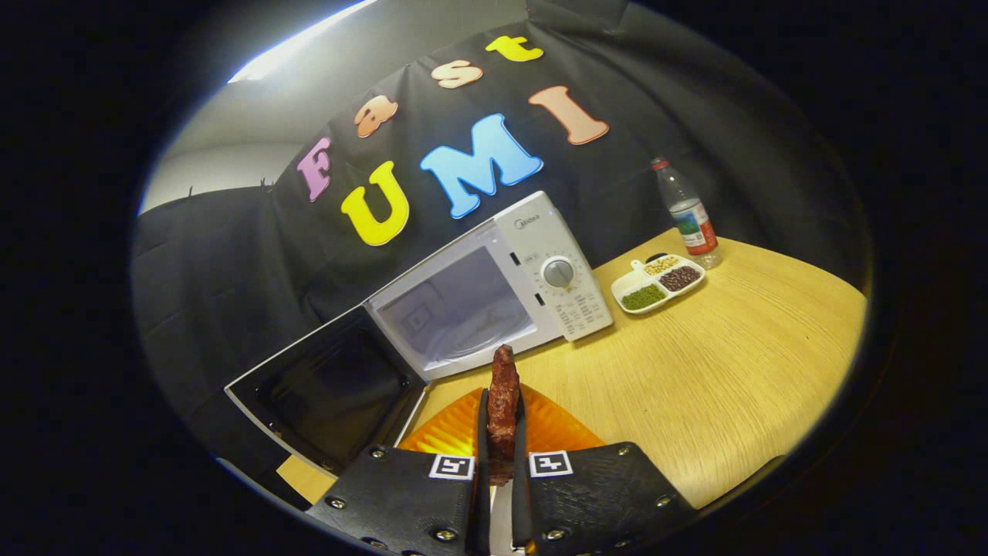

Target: Open the microwave, put the food inside, and close the microwave door.

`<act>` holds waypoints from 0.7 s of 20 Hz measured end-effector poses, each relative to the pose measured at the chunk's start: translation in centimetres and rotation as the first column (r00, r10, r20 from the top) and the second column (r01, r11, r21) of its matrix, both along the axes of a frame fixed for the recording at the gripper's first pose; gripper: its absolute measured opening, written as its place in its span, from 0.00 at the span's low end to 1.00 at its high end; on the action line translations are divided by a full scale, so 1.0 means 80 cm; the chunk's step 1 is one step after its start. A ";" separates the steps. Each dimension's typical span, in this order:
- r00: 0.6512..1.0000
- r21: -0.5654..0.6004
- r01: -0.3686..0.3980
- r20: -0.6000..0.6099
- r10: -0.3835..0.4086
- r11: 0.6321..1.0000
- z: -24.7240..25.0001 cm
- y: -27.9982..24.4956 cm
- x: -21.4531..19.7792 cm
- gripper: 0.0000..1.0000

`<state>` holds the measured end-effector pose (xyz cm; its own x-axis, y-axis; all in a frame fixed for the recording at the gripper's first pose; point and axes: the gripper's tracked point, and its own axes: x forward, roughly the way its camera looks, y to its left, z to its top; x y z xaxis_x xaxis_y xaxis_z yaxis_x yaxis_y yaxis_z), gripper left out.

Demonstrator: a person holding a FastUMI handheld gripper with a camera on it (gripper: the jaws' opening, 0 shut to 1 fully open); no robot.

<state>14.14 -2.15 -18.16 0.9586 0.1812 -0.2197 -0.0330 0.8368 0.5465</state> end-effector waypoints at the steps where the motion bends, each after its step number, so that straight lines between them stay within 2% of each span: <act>1: 1.000 0.003 -0.008 0.011 0.008 1.000 0.011 0.009 0.011 0.11; 8: 1.000 0.101 0.006 0.013 -0.007 0.995 0.050 0.074 0.133 0.11; 12: 0.998 0.138 0.067 -0.014 -0.065 0.988 0.038 0.103 0.223 0.11; 14: 0.995 0.192 0.093 -0.047 -0.086 0.977 0.027 0.119 0.264 0.11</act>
